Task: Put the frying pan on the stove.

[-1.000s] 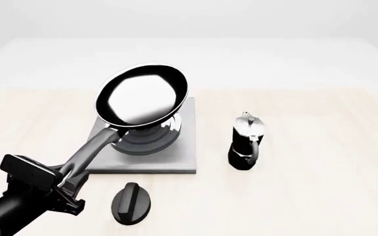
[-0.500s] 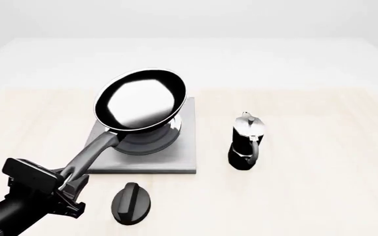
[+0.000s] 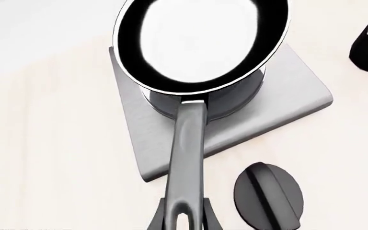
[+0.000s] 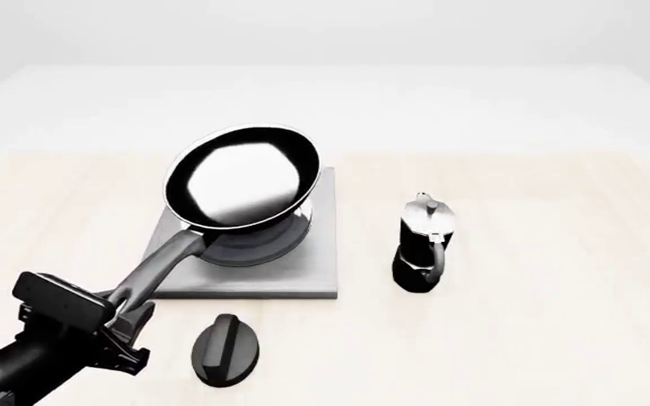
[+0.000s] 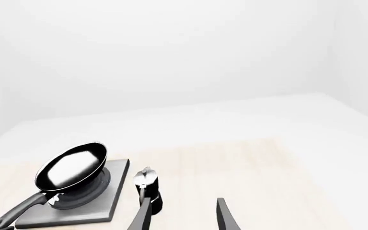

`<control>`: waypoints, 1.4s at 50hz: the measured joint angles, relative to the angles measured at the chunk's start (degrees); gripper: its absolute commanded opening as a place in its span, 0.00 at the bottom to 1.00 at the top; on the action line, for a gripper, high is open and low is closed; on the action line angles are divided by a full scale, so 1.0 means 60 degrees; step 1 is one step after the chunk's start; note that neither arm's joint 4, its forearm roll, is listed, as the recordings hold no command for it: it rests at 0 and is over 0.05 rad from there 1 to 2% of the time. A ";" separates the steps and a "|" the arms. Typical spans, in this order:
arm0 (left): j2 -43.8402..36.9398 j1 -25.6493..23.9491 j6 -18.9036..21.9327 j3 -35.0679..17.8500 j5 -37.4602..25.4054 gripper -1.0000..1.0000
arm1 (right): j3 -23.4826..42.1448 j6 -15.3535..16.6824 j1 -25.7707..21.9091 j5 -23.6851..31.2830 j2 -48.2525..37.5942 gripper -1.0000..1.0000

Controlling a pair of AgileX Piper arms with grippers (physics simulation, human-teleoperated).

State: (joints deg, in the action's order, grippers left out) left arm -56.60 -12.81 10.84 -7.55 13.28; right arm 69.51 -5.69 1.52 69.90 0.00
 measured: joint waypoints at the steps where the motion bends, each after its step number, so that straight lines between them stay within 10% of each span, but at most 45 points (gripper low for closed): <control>1: -0.0021 0.0007 0.0016 0.0009 0.0017 0.00 | 0.0000 0.0000 0.0000 0.0000 0.0000 1.00; 70: -0.1076 0.0312 0.0567 0.0041 0.0481 0.00 | 0.0041 0.0048 -0.0022 0.0000 0.0000 1.00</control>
State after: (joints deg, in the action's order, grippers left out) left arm -63.05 -10.94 14.24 -7.30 16.16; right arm 69.76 -5.40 1.39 69.90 0.00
